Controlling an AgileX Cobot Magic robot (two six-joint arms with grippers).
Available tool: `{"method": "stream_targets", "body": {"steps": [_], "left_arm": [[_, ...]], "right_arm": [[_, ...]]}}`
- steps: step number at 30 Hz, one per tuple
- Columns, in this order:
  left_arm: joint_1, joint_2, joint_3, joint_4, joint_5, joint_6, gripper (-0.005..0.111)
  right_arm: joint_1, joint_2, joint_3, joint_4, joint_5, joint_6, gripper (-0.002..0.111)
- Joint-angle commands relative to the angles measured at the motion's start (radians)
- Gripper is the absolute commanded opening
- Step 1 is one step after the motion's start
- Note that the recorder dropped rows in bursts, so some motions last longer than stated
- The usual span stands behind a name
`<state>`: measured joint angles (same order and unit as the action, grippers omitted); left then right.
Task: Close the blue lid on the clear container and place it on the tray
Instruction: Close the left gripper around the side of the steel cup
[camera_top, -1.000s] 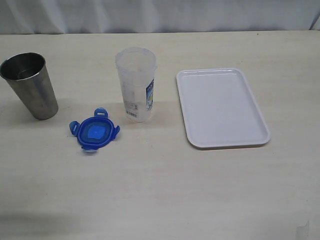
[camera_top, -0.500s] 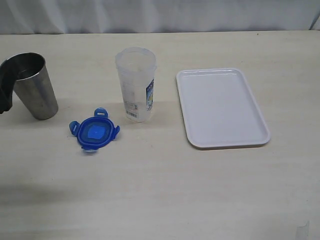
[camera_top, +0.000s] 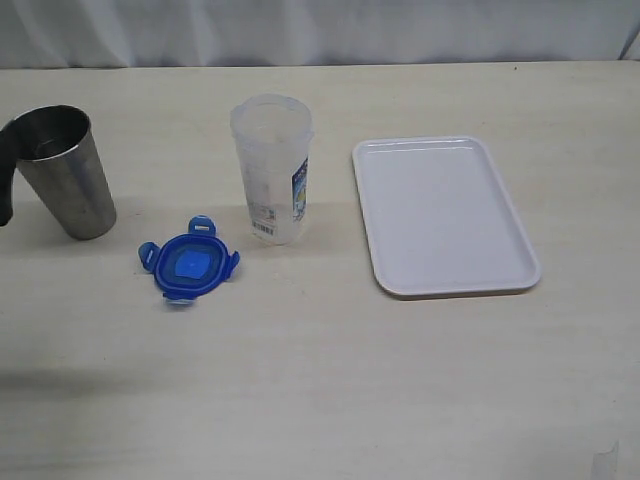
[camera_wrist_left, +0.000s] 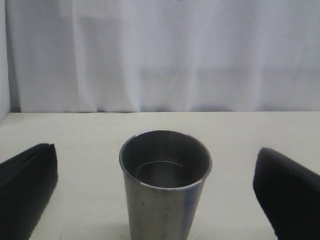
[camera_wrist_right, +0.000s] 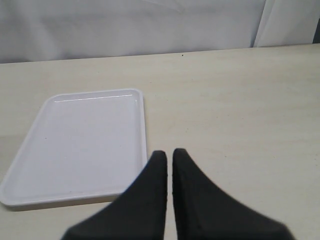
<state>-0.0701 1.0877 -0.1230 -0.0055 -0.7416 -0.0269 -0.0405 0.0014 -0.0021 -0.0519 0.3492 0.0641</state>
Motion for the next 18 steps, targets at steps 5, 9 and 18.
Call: {"method": "stream_targets", "body": {"steps": [5,9,18], "left_arm": [[-0.001,0.175,-0.069,0.02,-0.023,0.005,0.105],[-0.001,0.346,-0.114,0.021,-0.065,0.005,0.105],[-0.001,0.537,-0.163,0.03,-0.157,-0.001,0.105]], "right_arm": [[-0.004,-0.001,0.002,-0.009,-0.003,-0.008,0.004],[-0.004,-0.001,0.002,-0.009,-0.003,-0.008,0.004],[-0.004,-0.001,0.002,-0.009,-0.003,-0.008,0.004]]}}
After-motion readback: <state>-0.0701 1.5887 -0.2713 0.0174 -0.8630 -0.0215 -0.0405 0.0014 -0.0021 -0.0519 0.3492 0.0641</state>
